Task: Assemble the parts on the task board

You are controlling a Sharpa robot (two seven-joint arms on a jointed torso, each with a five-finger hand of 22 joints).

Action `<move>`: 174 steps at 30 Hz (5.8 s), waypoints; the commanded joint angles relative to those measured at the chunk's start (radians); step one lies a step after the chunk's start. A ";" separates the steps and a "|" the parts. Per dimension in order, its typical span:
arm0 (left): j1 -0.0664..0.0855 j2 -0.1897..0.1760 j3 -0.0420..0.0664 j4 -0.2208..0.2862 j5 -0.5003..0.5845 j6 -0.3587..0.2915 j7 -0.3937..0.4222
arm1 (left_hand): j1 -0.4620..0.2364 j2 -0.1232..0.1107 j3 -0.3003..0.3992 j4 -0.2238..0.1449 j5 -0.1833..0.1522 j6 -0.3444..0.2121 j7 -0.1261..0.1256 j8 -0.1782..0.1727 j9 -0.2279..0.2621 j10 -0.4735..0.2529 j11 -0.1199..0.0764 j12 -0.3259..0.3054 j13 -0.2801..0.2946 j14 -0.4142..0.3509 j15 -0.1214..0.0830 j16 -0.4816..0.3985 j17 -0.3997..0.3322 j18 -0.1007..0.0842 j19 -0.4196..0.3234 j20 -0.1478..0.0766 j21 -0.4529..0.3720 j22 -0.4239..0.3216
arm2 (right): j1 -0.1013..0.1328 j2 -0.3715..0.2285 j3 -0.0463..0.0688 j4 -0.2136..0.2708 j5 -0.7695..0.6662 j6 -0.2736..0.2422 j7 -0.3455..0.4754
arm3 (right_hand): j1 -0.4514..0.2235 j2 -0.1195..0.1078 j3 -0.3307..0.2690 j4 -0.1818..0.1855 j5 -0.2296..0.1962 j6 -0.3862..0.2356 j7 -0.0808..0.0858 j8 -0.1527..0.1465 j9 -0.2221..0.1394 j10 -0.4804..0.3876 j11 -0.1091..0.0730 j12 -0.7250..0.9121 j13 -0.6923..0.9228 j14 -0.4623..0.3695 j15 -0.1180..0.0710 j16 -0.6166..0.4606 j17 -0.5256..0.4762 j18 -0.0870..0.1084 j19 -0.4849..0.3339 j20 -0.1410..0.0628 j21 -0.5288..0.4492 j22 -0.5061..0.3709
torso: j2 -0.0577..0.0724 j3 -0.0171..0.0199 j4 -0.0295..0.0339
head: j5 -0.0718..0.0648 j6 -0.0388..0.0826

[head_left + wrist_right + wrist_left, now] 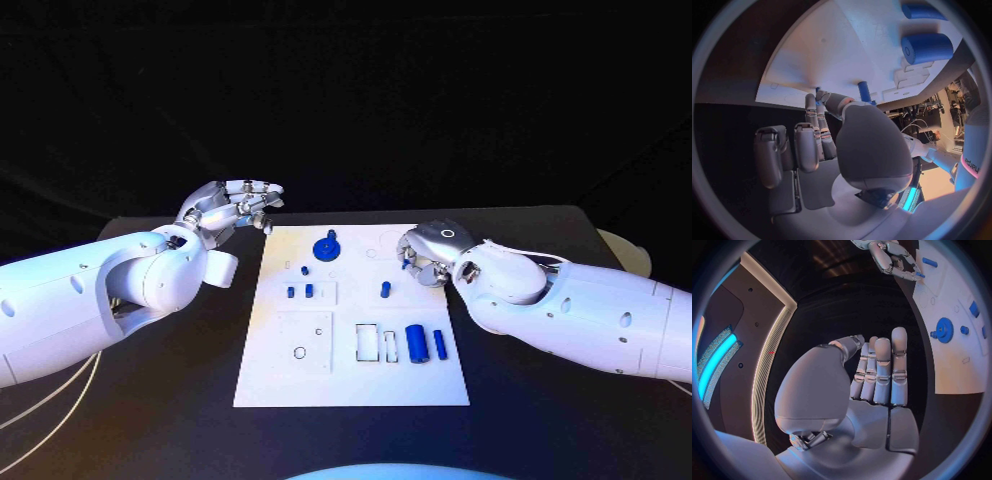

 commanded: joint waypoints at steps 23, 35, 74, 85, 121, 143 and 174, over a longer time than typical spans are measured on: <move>0.000 0.010 0.001 -0.010 0.018 0.008 0.004 | 0.006 0.001 -0.003 -0.002 0.002 -0.006 0.000 0.000 -0.002 -0.009 0.001 0.008 0.002 -0.006 0.002 -0.006 -0.002 0.015 0.008 -0.001 -0.007 -0.002 | 0.021 -0.061 0.023 0.255 0.071 -0.111 0.012 | -0.014 -0.001 -0.008 0.007 -0.013 0.010 -0.003 0.003 0.001 0.005 -0.002 -0.004 -0.002 0.040 -0.008 -0.001 -0.001 -0.010 0.086 -0.008 0.002 0.244 | -0.002 -0.0011 0.0013 | 0.040 0.006; 0.000 0.033 0.000 -0.015 0.019 0.013 0.003 | 0.006 0.001 -0.003 -0.002 0.002 -0.006 0.001 0.000 -0.002 -0.010 0.001 0.008 0.002 -0.006 0.002 -0.006 -0.002 0.015 0.008 -0.001 -0.008 -0.002 | -0.040 0.052 0.009 0.253 0.079 -0.100 0.044 | -0.013 0.000 -0.007 0.007 -0.011 0.009 -0.003 0.003 0.001 0.004 -0.002 -0.005 -0.002 0.040 -0.008 -0.002 -0.002 -0.010 0.085 -0.008 -0.001 0.242 | 0.000 -0.0037 0.0039 | 0.098 -0.018; 0.001 0.061 0.000 -0.013 0.019 0.019 0.001 | 0.006 0.002 -0.004 -0.002 0.002 -0.007 0.001 0.000 -0.002 -0.011 0.002 0.009 0.003 -0.006 0.003 -0.006 -0.002 0.015 0.008 0.000 -0.008 -0.002 | -0.137 0.169 -0.010 0.133 0.067 -0.044 0.061 | -0.014 0.002 -0.007 0.008 -0.007 0.008 -0.003 0.001 0.001 0.004 -0.002 -0.007 -0.003 0.039 -0.008 -0.002 -0.003 -0.009 0.082 -0.008 -0.005 0.240 | 0.000 -0.0017 0.0024 | 0.145 -0.057; 0.001 0.060 0.000 -0.013 0.019 0.022 -0.003 | 0.005 0.002 -0.004 -0.001 0.002 -0.007 0.001 0.000 -0.002 -0.012 0.002 0.011 0.003 -0.007 0.003 -0.006 -0.003 0.015 0.009 0.000 -0.009 -0.003 | -0.141 0.176 -0.010 0.124 0.061 -0.047 0.056 | -0.014 0.003 -0.007 0.008 -0.007 0.007 -0.002 0.001 0.001 0.004 -0.002 -0.008 -0.003 0.039 -0.008 -0.002 -0.003 -0.008 0.082 -0.008 -0.006 0.240 | 0.001 -0.0021 0.0020 | 0.146 -0.059; 0.001 0.052 0.000 -0.006 0.019 0.021 -0.008 | 0.005 0.002 -0.004 -0.001 0.002 -0.007 0.001 0.000 -0.002 -0.012 0.002 0.011 0.003 -0.007 0.003 -0.006 -0.003 0.015 0.009 0.000 -0.009 -0.003 | -0.138 0.190 -0.011 0.104 0.057 -0.017 0.039 | -0.065 -0.049 -0.015 0.033 -0.016 -0.113 0.039 -0.079 -0.031 -0.088 0.041 -0.077 -0.026 0.028 0.026 -0.015 -0.033 0.011 0.040 0.018 -0.085 0.198 | 0.000 -0.0017 0.0015 | 0.137 -0.058; 0.001 0.049 0.000 -0.009 0.019 0.024 -0.007 | 0.004 0.003 -0.005 0.000 0.002 -0.008 0.001 0.000 -0.002 -0.015 0.002 0.014 0.004 -0.008 0.004 -0.006 -0.004 0.015 0.009 0.001 -0.012 -0.004 | -0.055 0.000 0.010 0.248 0.180 -0.047 0.092 | -0.090 -0.075 -0.057 0.051 0.013 -0.134 0.028 -0.093 -0.035 -0.138 0.041 -0.088 -0.037 0.016 0.027 -0.036 -0.077 0.029 0.004 0.024 -0.159 0.159 | -0.001 -0.0020 0.0007 | 0.116 -0.047; 0.001 0.049 -0.001 -0.009 0.015 0.027 -0.003 | 0.005 0.003 -0.005 0.000 0.001 -0.008 0.001 0.001 -0.002 -0.016 0.002 0.015 0.005 -0.008 0.004 -0.006 -0.004 0.015 0.009 0.001 -0.012 -0.005 | 0.015 -0.054 0.011 0.151 0.166 0.188 0.143 | -0.037 -0.036 -0.086 0.048 -0.001 -0.135 0.021 -0.091 -0.033 -0.156 0.039 -0.058 -0.064 0.013 0.025 -0.043 -0.097 0.032 0.003 0.022 -0.181 0.149 | 0.001 -0.0025 0.0027 | 0.097 -0.033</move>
